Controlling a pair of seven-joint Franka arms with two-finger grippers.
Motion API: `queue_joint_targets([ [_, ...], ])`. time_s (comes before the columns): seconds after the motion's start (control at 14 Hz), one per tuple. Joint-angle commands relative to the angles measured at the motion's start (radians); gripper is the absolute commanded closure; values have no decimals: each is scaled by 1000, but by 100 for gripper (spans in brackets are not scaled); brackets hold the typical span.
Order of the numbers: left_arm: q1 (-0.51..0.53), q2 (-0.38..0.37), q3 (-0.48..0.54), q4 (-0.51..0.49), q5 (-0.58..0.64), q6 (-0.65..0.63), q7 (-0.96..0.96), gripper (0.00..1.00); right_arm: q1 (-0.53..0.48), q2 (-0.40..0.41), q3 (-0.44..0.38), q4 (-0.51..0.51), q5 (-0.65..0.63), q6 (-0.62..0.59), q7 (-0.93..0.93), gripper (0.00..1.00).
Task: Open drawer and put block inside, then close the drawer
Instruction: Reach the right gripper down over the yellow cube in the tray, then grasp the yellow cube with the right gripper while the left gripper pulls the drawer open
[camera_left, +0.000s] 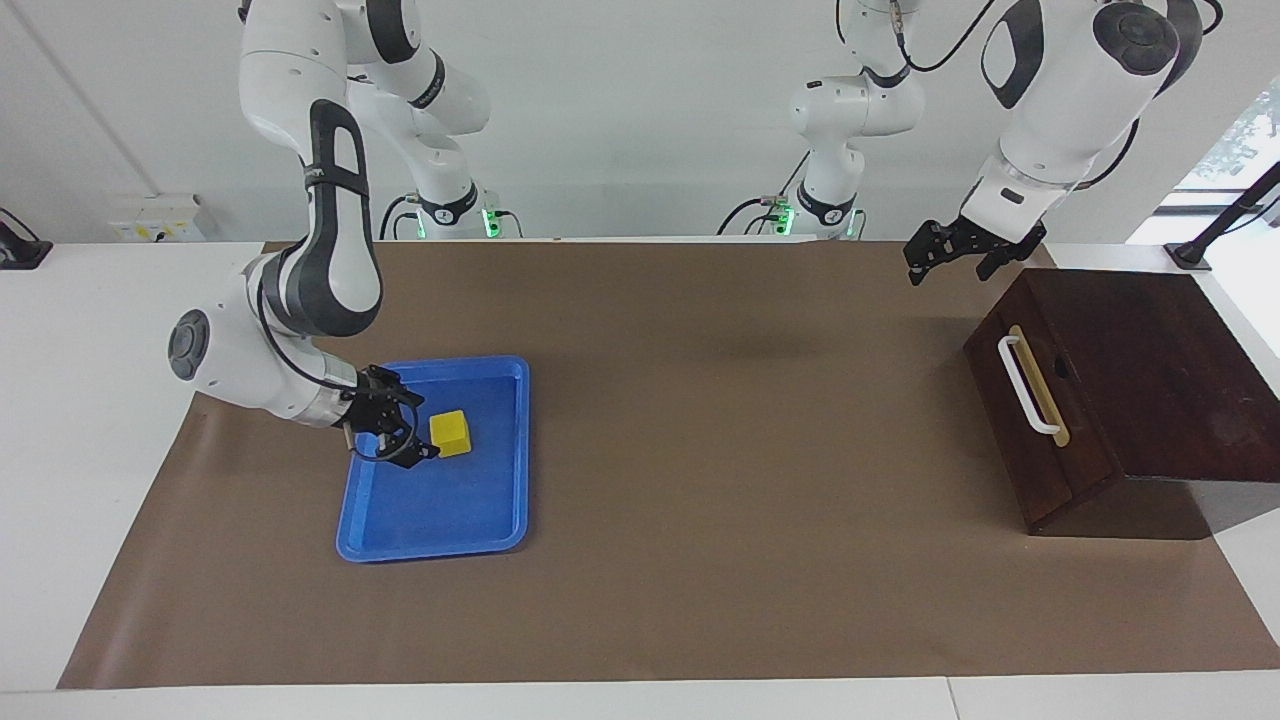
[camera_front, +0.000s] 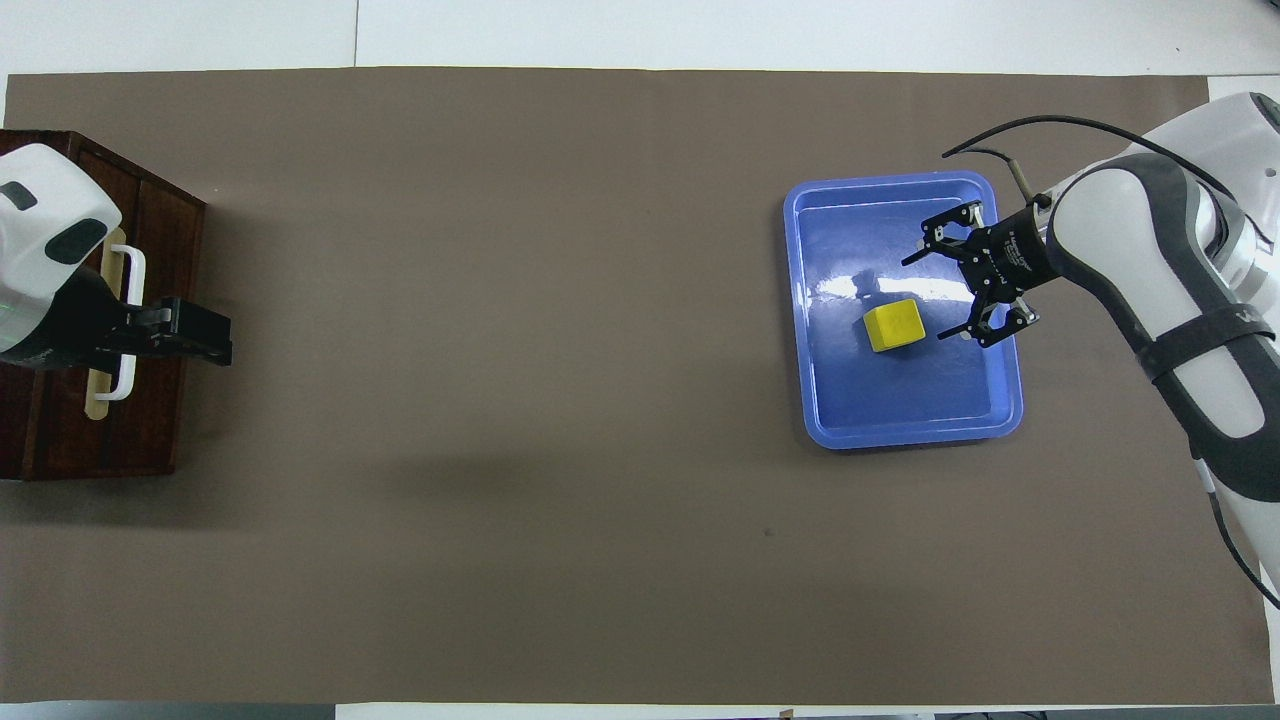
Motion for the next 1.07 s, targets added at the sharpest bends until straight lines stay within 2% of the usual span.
queue_joint_targets([
  [0.0,-1,-19,1,-20,-4,16,-11,0,-50,24,6,22,76,-48,18,0],
  [0.14,-11,-23,-2,-51,-3,48,-11,0,-53,39,6,18,119,-55,29,0],
  [0.29,-11,-29,-2,-103,13,152,-7,0,-59,45,6,13,121,-69,27,0],
  [0.5,-31,-20,-7,-215,190,281,-7,0,-48,44,6,-25,121,-77,23,0],
  [0.64,-24,13,-7,-267,306,376,-7,0,-51,39,5,-41,119,-77,1,0],
  [0.93,-18,124,-7,-287,506,514,-4,0,-50,28,5,-84,119,-45,-26,0],
  [1.0,-14,127,-7,-293,525,540,-1,0,-50,30,5,-82,119,-40,-28,0],
])
